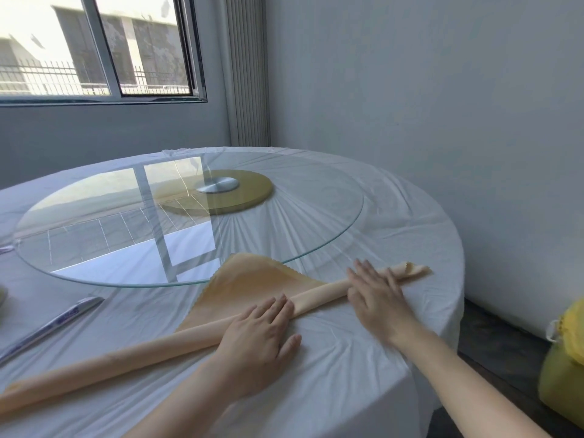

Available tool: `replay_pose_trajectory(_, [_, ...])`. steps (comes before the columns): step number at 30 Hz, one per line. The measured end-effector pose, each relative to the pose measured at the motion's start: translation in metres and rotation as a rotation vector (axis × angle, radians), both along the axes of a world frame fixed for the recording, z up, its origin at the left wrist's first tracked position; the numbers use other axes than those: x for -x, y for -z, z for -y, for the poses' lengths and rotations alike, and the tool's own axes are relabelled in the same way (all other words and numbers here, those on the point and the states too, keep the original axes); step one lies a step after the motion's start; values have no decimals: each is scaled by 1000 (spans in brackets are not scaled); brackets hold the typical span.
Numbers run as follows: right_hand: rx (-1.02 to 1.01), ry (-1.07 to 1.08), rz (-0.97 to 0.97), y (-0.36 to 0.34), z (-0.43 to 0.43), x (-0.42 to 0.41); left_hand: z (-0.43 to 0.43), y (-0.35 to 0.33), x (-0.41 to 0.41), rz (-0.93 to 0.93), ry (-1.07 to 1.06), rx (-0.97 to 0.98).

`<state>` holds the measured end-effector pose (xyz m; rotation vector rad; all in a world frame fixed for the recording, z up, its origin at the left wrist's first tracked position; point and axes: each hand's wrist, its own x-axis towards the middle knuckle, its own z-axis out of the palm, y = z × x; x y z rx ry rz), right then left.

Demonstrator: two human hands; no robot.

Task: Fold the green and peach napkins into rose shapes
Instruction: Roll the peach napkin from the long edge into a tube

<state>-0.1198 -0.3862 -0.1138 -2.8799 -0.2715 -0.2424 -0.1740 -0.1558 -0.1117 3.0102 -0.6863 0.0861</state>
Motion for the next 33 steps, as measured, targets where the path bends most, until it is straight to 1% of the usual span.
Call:
replay_pose_trajectory(3, [30,-225,-29,0,-44,16,1,-1,1,-60,-46,-18])
replay_pose_trajectory(5, [51,-304,-55,1,-61,21,1,-2,3,-79,-65,-10])
replay_pose_trajectory(8, [73,-307,-77,1,-66,20,-4,1,8,-95,-132,-4])
replay_pose_trajectory(13, [88,-312,-88,5,-63,18,-29,1,27,-103,-265,-81])
replay_pose_trajectory(16, [92,-299,-75,5,-65,19,-44,2,36,-105,-331,-78])
replay_pose_trajectory(18, [99,-314,-50,3,-73,22,-47,5,37,-81,-331,-63])
replay_pose_trajectory(24, [118,-525,-37,1,-125,37,-49,7,35,-51,-295,-14])
replay_pose_trajectory(29, [102,-533,-46,7,-136,33,-62,0,37,-100,-251,52])
replay_pose_trajectory(33, [101,-534,-45,8,-134,33,-77,1,46,-80,-245,5])
